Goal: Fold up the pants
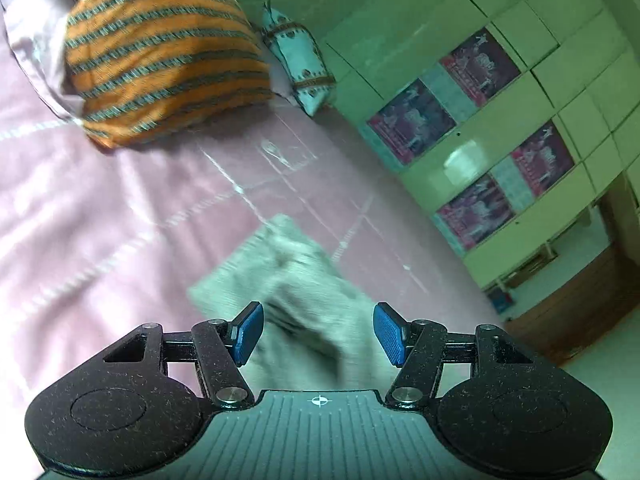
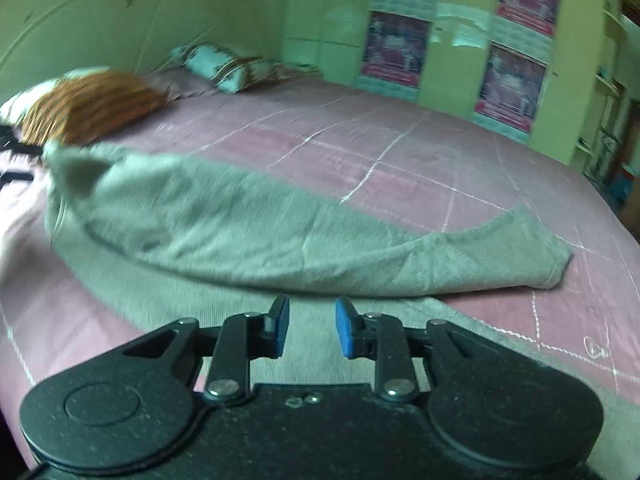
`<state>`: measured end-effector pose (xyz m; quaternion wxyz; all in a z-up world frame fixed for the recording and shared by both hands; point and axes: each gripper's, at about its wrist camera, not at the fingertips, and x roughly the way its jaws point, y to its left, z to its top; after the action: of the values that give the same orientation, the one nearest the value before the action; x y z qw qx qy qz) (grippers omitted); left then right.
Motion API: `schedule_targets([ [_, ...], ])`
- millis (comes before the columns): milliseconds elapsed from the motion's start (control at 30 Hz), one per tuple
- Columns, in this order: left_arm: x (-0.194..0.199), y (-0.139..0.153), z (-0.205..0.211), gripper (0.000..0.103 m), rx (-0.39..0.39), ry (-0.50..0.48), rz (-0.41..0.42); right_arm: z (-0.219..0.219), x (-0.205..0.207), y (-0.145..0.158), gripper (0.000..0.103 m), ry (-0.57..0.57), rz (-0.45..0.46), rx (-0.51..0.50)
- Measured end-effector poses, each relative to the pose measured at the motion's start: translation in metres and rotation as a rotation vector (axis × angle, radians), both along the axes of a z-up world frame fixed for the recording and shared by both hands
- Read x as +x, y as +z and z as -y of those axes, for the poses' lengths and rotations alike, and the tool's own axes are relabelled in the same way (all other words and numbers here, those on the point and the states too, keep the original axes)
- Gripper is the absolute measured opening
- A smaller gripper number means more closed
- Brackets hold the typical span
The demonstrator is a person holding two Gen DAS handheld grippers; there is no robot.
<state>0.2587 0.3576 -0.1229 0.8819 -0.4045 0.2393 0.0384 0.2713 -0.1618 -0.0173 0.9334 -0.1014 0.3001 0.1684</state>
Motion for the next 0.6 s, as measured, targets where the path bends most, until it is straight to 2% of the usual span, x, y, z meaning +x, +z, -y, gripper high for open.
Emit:
schedule_targets([
  [33,0.007,-0.001,0.002,0.060,-0.018,-0.004,-0.024,0.000,0.004,0.001,0.026,-0.020,-0.008,0.024],
  [133,0.030,-0.007,0.005,0.060,-0.041,0.004,-0.076,0.002,0.022,-0.007,0.029,-0.101,-0.067,0.113],
  [333,0.058,-0.016,0.007,0.060,-0.010,-0.011,-0.146,0.004,0.078,-0.028,0.029,-0.279,-0.225,0.263],
  [433,0.064,-0.020,0.007,0.060,-0.011,-0.022,-0.155,-0.003,0.107,-0.036,0.029,-0.372,-0.290,0.233],
  [533,0.068,-0.025,0.004,0.055,-0.018,-0.025,-0.160,-0.011,0.132,-0.046,0.036,-0.441,-0.353,0.165],
  [600,0.068,-0.029,0.000,0.040,-0.016,-0.026,-0.170,-0.010,0.137,-0.053,0.021,-0.438,-0.362,0.154],
])
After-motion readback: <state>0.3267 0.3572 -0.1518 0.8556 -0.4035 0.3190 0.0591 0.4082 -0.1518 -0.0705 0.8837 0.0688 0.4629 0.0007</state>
